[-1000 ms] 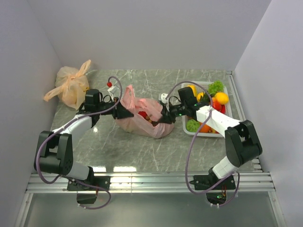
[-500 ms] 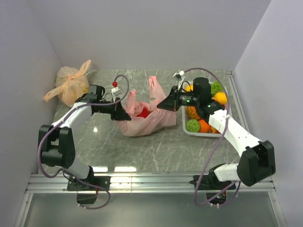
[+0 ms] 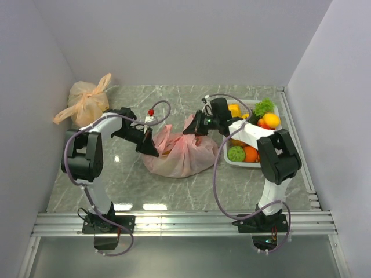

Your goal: Place the fake fruits into the plastic bag and tie a complex knot

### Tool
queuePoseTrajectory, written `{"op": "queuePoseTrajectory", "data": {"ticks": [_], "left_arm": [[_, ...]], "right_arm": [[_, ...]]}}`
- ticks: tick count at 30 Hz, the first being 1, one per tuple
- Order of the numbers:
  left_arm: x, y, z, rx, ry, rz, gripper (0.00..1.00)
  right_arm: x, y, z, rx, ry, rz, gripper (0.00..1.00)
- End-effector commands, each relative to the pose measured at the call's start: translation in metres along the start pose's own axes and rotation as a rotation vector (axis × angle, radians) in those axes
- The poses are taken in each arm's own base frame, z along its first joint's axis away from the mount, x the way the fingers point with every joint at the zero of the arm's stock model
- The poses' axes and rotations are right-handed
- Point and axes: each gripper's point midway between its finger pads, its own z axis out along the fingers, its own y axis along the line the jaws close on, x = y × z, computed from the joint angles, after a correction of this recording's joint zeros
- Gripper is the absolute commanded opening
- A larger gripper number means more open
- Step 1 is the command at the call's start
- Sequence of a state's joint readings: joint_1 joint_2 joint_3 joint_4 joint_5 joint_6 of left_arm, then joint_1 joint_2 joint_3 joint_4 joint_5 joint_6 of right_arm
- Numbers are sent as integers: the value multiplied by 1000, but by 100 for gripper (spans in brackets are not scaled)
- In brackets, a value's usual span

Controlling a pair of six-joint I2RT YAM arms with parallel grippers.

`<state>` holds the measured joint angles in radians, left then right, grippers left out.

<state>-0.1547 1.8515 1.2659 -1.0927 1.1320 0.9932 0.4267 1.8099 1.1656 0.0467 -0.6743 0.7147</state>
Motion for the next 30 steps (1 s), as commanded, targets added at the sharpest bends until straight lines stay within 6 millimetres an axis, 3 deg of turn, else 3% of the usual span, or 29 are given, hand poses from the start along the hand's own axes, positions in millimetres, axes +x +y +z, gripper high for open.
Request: {"op": "queuePoseTrajectory", "data": {"ticks": [1, 4, 12, 16, 20, 24, 25, 26, 27, 29, 30], "left_arm": [[-14, 2, -3, -69, -26, 103, 1], [-21, 2, -5, -124, -49, 116, 1], [-66, -32, -21, -158, -117, 256, 1], [-77, -45, -10, -137, -93, 300, 4], [-79, -52, 4, -102, -68, 335, 9], [-90, -46, 3, -164, -117, 276, 23], [-101, -35, 0, -231, -143, 314, 28], [-105, -37, -5, -270, -163, 319, 30], [-100, -35, -5, -294, -173, 279, 32], [-100, -33, -10, -354, -197, 299, 41], [-99, -34, -10, -362, -200, 303, 52]], "right_arm": [[-13, 9, 11, 41, -41, -111, 0], [0, 15, 14, 3, 7, -185, 0], [3, 67, -30, -178, 12, -569, 0], [13, 81, -41, -251, 54, -716, 0], [26, 82, -43, -302, 122, -801, 0], [30, 73, -38, -298, 175, -803, 0], [29, 74, -37, -301, 181, -801, 0], [31, 72, -36, -305, 193, -796, 0], [33, 71, -38, -305, 203, -795, 0], [36, 75, -41, -321, 198, -792, 0], [38, 75, -43, -324, 199, -789, 0]]}}
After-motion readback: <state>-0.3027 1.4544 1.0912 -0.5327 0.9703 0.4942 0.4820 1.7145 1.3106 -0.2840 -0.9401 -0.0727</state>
